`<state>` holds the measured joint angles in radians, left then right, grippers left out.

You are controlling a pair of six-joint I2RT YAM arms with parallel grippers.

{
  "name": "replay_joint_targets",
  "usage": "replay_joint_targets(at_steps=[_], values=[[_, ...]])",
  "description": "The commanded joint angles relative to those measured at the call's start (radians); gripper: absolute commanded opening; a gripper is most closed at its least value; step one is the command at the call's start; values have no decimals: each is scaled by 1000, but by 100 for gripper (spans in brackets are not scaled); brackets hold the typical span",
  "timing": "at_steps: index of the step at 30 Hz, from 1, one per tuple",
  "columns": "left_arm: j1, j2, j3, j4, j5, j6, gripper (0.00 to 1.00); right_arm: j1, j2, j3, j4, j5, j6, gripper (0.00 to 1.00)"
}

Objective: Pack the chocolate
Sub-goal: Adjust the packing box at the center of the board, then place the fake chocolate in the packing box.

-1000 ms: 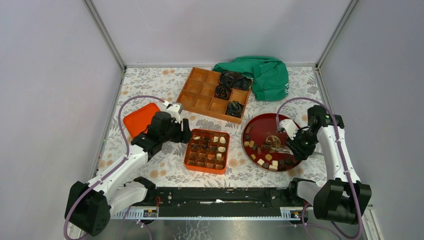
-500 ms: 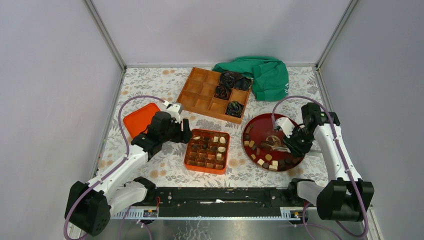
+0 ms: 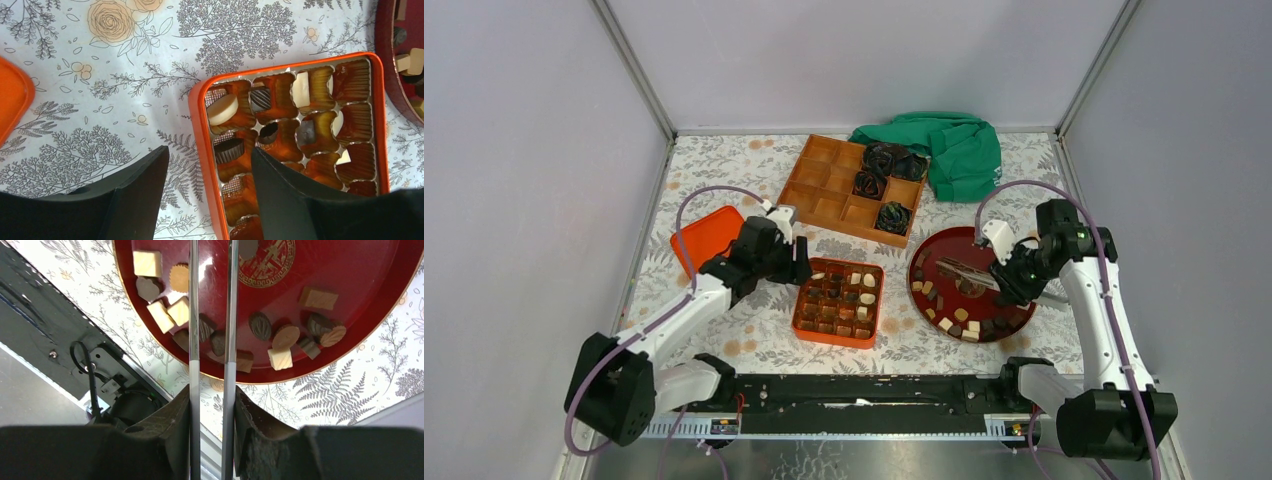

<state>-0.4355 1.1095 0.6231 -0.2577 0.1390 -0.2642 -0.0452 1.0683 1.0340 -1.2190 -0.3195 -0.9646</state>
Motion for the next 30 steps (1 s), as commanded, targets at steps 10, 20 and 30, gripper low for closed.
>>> replay_joint_targets(at_steps=[10, 20, 30], values=[[0, 280, 166, -99, -42, -36, 49, 7, -55, -20, 40, -153, 26, 0], [-3, 399, 254, -114, -38, -35, 39, 8, -71, -22, 29, -215, 20, 0], [-25, 378, 265, -103, -76, -76, 0, 30, -69, -1, -9, -374, -22, 0]])
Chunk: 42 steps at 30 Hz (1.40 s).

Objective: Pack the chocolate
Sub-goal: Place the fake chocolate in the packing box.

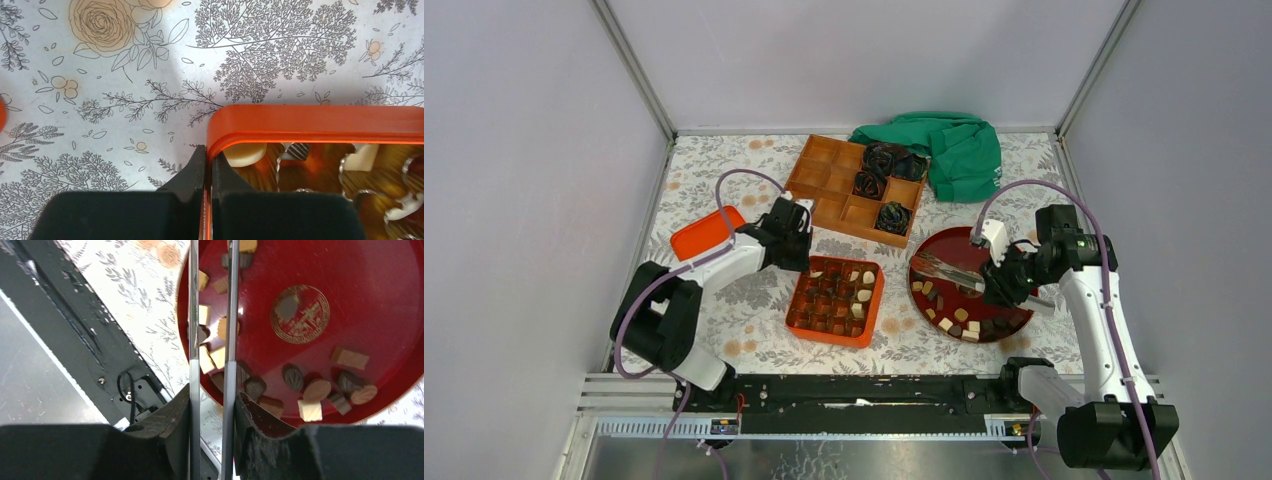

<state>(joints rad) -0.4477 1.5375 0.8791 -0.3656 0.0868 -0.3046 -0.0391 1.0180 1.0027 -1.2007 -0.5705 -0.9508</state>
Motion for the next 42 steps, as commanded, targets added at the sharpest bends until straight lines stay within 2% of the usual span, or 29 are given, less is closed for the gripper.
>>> replay_joint_targets(at_steps=[1, 5, 11, 14, 17, 23, 27, 31, 42], values=[[-17, -76, -2, 16, -43, -46, 0, 29, -17, 41, -30, -141, -44, 0], [-71, -220, -47, 72, -187, -91, 0, 65, 2, 104, -61, -221, -97, 0], [-225, -453, -166, 203, -541, -168, 0, 114, 15, 196, -88, -297, -142, 0], [-304, -506, -208, 245, -721, -192, 0, 146, 27, 216, -86, -304, -142, 0], [-352, -525, -225, 264, -822, -209, 0, 179, 33, 207, -74, -315, -142, 0], [-358, -489, -187, 189, -826, -262, 0, 280, 7, 139, 20, -258, -131, 0], [-357, -402, -95, 34, -739, -323, 0, 385, -15, 83, 120, -181, -127, 0], [-357, -307, -36, -93, -688, -396, 0, 443, 41, 88, 158, -113, -119, 0], [-349, -253, -78, -69, -620, -430, 0, 598, 187, 62, 244, 57, -74, 0]])
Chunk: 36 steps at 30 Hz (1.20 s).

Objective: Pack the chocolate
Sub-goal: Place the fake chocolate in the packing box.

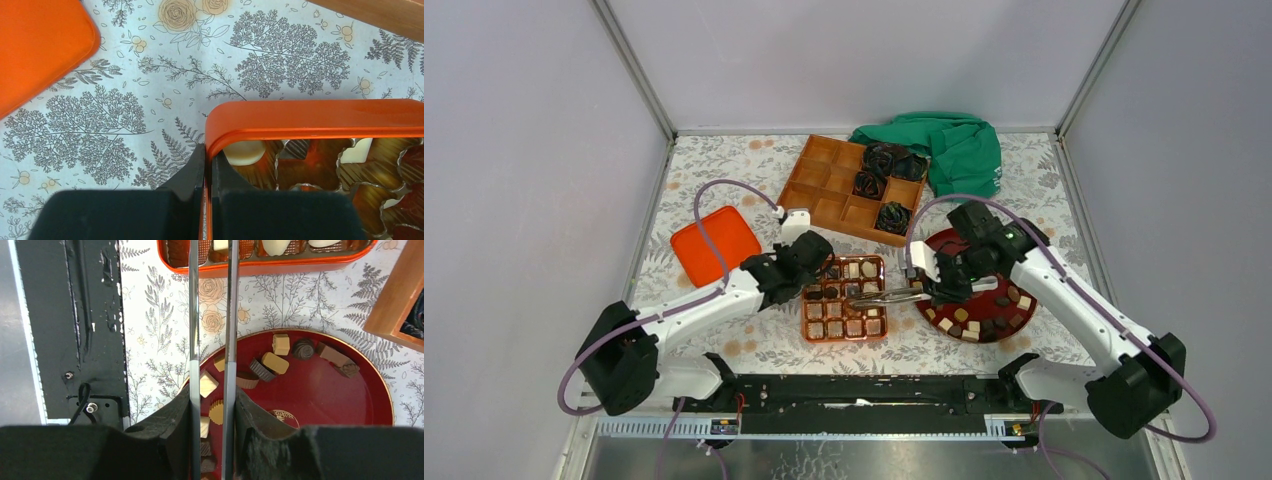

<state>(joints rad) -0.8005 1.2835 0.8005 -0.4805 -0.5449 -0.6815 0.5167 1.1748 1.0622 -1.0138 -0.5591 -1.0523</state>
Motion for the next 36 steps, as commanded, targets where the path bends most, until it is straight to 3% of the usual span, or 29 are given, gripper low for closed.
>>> replay_joint_targets(at_steps=[1, 7, 13, 16, 19, 26, 30, 33, 36], values=[[6, 5, -3, 53, 14, -54, 0, 56, 43, 4, 64, 53, 38, 0], [13, 16, -10, 62, 20, -53, 0, 89, 90, 18, 76, 102, 67, 6], [30, 22, -14, 71, 29, -50, 0, 106, 114, 0, 80, 131, 70, 24], [36, 26, -16, 72, 35, -48, 1, 108, 116, 11, 69, 122, 74, 42], [39, 31, -18, 75, 39, -47, 3, 109, 116, 30, 56, 117, 85, 48], [44, 35, -18, 77, 50, -42, 16, 102, 120, 83, 6, 50, 124, 49], [56, 24, -27, 86, 62, -34, 22, 9, 84, 118, -47, -114, 132, 47], [67, 11, -37, 92, 73, -33, 46, -91, 36, 116, -80, -184, 146, 45], [74, -12, -49, 100, 95, -29, 55, -190, -12, 108, -117, -201, 154, 45]])
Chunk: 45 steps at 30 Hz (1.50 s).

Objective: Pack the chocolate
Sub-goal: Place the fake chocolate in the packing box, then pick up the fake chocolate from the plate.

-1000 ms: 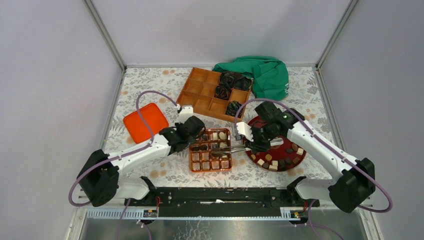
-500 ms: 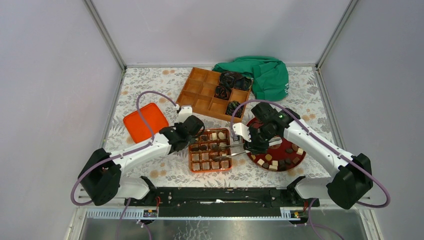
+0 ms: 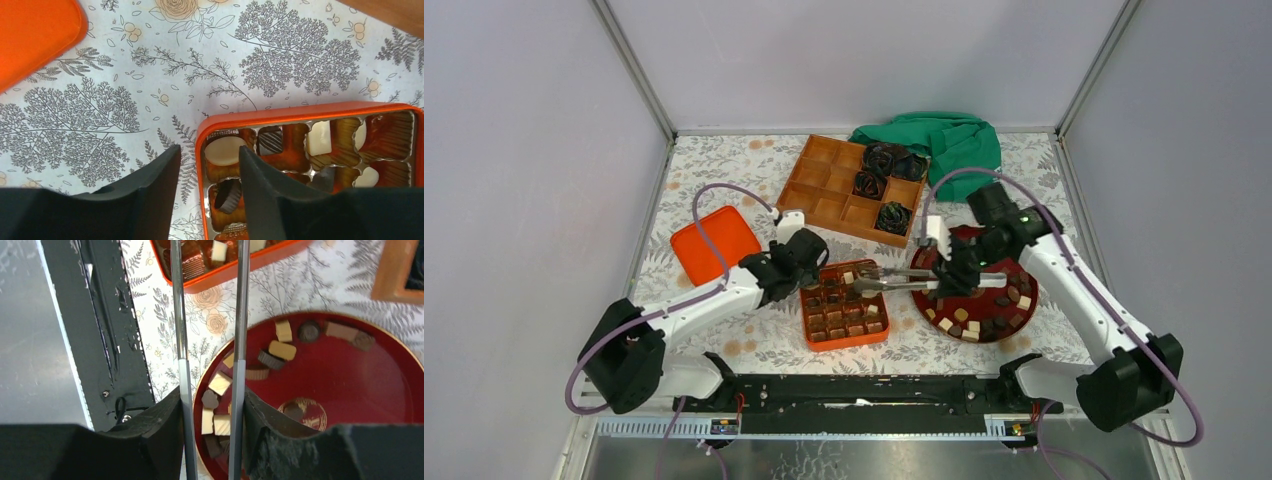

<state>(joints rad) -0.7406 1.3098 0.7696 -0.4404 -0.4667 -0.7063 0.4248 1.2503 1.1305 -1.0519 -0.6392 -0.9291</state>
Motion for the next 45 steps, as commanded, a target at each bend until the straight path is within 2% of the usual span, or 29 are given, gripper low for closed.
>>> replay_joint_targets(at_steps=[1, 7, 11, 17, 21, 25, 30, 39, 45], values=[[17, -47, -20, 60, 25, -5, 57, -137, -108, 29, -84, -137, 35, 45], [21, -187, -17, 50, 107, 28, 78, -361, -234, -31, -86, -171, 80, 46], [24, -358, -12, 67, 207, 118, 98, -458, -290, -39, -123, -163, 95, 47], [33, -547, 19, 170, 434, 281, 99, -535, -369, -25, -150, -101, 131, 48], [40, -535, 74, 231, 603, 356, 99, -540, -366, 3, -177, -16, 136, 48], [39, -512, 79, 281, 688, 411, 99, -545, -350, 29, -226, 102, 118, 49], [40, -482, 64, 278, 667, 536, 99, -554, -306, 18, -222, 259, 109, 49], [40, -553, -101, 340, 523, 572, 99, -582, -196, 40, -204, 462, 111, 49], [40, -563, -116, 311, 471, 579, 98, -653, -148, -4, -181, 576, 110, 50]])
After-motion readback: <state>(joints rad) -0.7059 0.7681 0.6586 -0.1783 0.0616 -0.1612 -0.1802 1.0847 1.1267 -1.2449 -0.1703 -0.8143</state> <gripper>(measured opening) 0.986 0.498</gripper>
